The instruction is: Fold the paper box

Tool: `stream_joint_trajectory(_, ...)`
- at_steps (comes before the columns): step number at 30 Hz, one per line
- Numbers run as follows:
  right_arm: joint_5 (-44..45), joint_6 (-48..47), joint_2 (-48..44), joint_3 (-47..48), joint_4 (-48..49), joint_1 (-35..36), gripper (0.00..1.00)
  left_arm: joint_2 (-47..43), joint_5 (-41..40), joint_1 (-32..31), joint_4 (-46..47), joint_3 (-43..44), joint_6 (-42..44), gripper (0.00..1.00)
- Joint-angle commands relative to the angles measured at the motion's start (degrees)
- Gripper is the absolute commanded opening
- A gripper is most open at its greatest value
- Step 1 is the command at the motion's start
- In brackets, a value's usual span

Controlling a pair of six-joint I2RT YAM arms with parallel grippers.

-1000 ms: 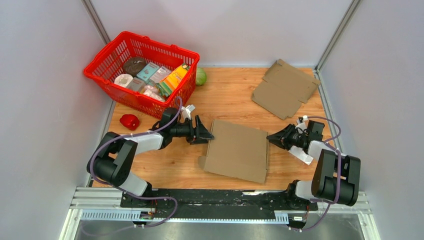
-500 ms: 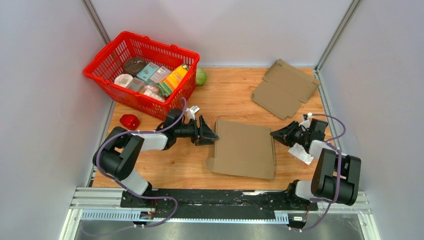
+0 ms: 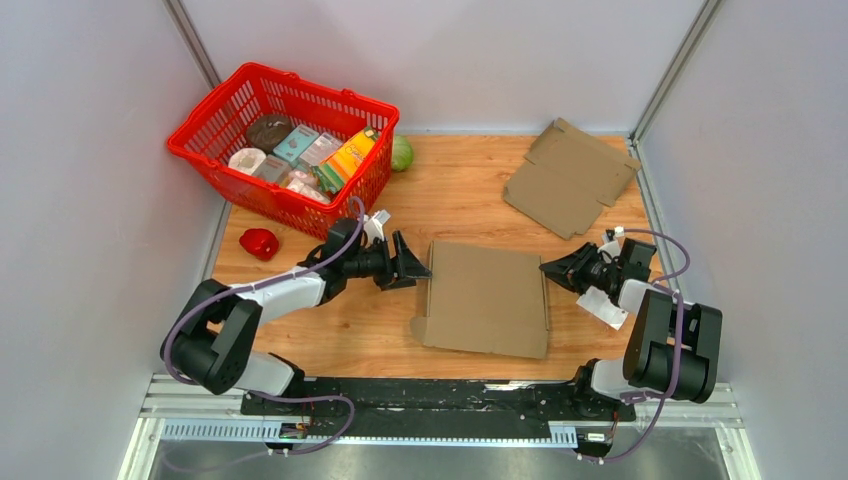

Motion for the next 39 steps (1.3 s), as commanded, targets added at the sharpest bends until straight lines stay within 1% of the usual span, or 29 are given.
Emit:
stream_joint_trajectory(1,6.7,-1.8,2.2,-2.4,-3.2,-0.2,0.2,0.1,-3.6,0.5,-4.2,1.2,2.3,0.78)
stream_joint_trajectory(4,6.7,-1.9,2.0,-2.3,-3.2,-0.3,0.2,4.3,1.7,0.5,4.2,0.9,-1.7,0.78)
stream_joint_trajectory(5,6.7,-2.0,2.0,-2.3,-3.3,-0.2,0.2,6.5,4.7,0.5,12.4,0.3,-5.3,0.78)
stream_joint_trajectory(6,6.7,-2.0,1.9,-2.2,-3.4,-0.2,0.2,7.7,5.7,0.4,16.3,-0.4,-7.2,0.79)
stream_joint_trajectory(8,6.7,-2.1,1.5,-2.2,-3.4,-0.2,0.2,10.7,7.7,0.1,21.1,-0.5,-9.3,0.79)
stream_joint_trajectory(11,6.7,-2.1,1.4,-2.2,-3.4,-0.3,0.2,13.2,8.2,-0.7,24.4,0.0,-10.3,0.79)
stream_joint_trajectory(17,6.5,-2.3,1.5,-2.2,-3.1,-0.1,0.19,14.5,7.7,-1.6,29.2,0.0,-12.3,0.78)
stream_joint_trajectory(18,6.2,-2.2,1.6,-2.4,-3.0,-0.1,0.19,14.6,8.0,-1.7,29.2,0.3,-12.3,0.76)
stream_joint_trajectory(19,6.1,-2.2,1.6,-2.4,-2.9,0.1,0.19,14.7,8.3,-1.7,29.3,0.8,-12.3,0.7)
stream_joint_trajectory(21,5.5,-2.2,1.6,-2.0,-2.6,1.3,0.23,14.4,8.3,-1.8,29.3,0.9,-12.7,0.63)
stream_joint_trajectory(22,5.5,-2.4,0.9,-1.8,-2.9,1.9,0.27,14.1,8.1,-1.8,29.4,0.7,-13.2,0.54)
stream_joint_trajectory(23,5.5,-3.0,0.2,-1.5,-4.1,2.5,0.41,13.8,8.2,-1.8,29.4,0.5,-14.1,0.51)
stream_joint_trajectory(24,6.7,-3.4,-1.2,-0.7,-5.5,2.8,0.5,13.5,8.2,-1.8,29.4,0.3,-14.5,0.5)
stream_joint_trajectory(25,7.8,-4.0,-4.8,0.0,-7.3,3.0,0.58,13.2,8.4,-1.8,29.4,-0.2,-14.9,0.48)
stream_joint_trajectory(26,9.3,-4.4,-7.9,0.8,-12.0,3.7,0.7,12.4,8.3,-1.8,29.1,-0.6,-15.6,0.47)
stream_joint_trajectory(28,15.4,-5.2,-13.9,4.5,-17.2,5.0,0.81,11.6,8.5,-1.7,27.9,-1.2,-16.0,0.43)
stream_joint_trajectory(29,17.9,-5.4,-20.5,6.1,-22.7,7.1,0.91,10.5,8.8,-1.6,25.9,-1.3,-16.1,0.42)
stream_joint_trajectory(30,22.8,-6.2,-23.1,8.3,-25.2,8.3,0.93,9.8,8.8,-1.4,24.8,-1.5,-16.2,0.41)
stream_joint_trajectory(31,26.0,-7.5,-25.9,12.5,-27.4,10.1,0.95,9.0,9.0,-1.0,23.6,-1.8,-16.4,0.41)
stream_joint_trajectory(32,29.8,-8.8,-29.1,15.2,-32.5,15.0,1.0,6.9,9.2,-0.6,20.7,-1.9,-16.6,0.39)
stream_joint_trajectory(33,34.1,-10.2,-30.4,17.5,-34.5,18.0,1.0,5.6,9.3,-0.3,19.2,-2.0,-16.6,0.38)
stream_joint_trajectory(34,41.2,-13.4,-31.0,22.1,-36.2,21.6,1.0,4.2,9.2,0.6,17.4,-2.2,-16.5,0.37)
stream_joint_trajectory(35,44.5,-14.7,-31.2,24.1,-39.7,28.2,1.0,1.4,9.1,0.9,11.7,-1.9,-15.6,0.36)
stream_joint_trajectory(36,46.6,-16.9,-31.2,25.8,-40.4,31.9,1.0,0.0,9.0,1.4,8.1,-1.6,-15.1,0.36)
stream_joint_trajectory(37,48.8,-21.0,-31.2,27.1,-40.6,36.2,1.0,-2.6,8.9,2.3,4.9,-0.9,-14.6,0.36)
stream_joint_trajectory(38,49.2,-23.7,-30.9,28.8,-40.6,45.5,1.0,-3.9,8.4,3.0,-1.3,-0.7,-14.6,0.35)
stream_joint_trajectory(39,49.2,-26.3,-30.6,29.6,-40.5,50.7,1.0,-4.9,8.3,4.1,-4.1,-0.5,-14.8,0.33)
